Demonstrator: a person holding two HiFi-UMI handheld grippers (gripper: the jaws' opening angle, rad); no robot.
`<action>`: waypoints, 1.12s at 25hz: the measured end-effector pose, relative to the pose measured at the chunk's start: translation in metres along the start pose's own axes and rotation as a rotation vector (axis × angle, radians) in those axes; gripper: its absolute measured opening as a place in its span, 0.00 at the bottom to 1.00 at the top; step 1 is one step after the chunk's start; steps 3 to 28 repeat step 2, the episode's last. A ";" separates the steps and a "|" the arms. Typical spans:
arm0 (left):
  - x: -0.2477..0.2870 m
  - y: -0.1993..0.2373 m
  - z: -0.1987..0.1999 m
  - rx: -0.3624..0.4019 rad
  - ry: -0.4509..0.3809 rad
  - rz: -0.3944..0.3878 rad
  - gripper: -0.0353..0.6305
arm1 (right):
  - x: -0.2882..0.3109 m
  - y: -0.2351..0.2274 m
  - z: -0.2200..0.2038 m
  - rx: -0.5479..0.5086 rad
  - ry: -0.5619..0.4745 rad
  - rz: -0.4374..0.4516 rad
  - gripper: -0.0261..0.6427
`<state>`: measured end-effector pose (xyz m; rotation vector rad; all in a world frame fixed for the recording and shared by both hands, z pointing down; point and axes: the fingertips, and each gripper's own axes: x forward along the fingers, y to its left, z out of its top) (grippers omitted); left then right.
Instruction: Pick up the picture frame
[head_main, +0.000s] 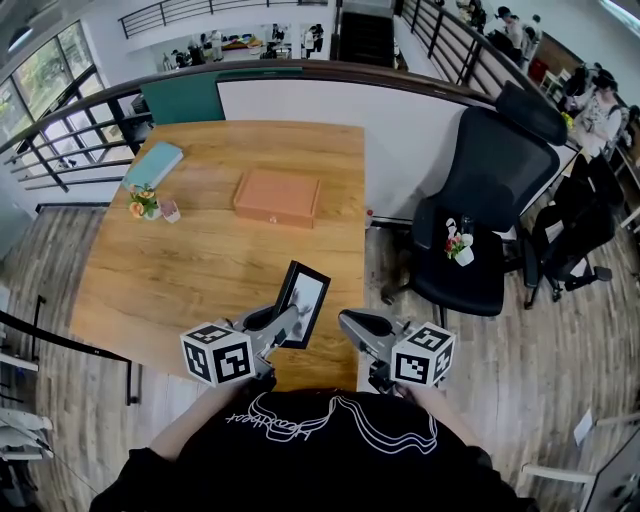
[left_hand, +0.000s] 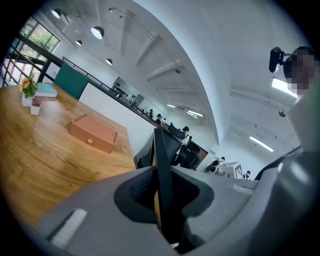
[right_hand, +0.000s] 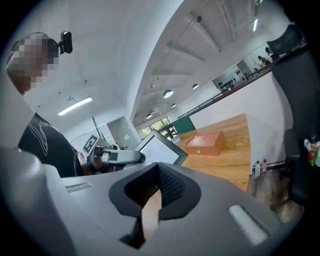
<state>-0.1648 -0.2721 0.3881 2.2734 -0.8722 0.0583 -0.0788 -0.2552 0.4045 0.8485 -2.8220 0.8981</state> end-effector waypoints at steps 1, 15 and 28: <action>0.000 0.001 -0.001 -0.002 0.002 0.001 0.14 | 0.001 0.000 -0.001 0.002 0.000 0.001 0.08; 0.001 0.001 -0.002 -0.004 0.005 0.002 0.14 | 0.001 0.000 -0.001 0.003 0.001 0.001 0.08; 0.001 0.001 -0.002 -0.004 0.005 0.002 0.14 | 0.001 0.000 -0.001 0.003 0.001 0.001 0.08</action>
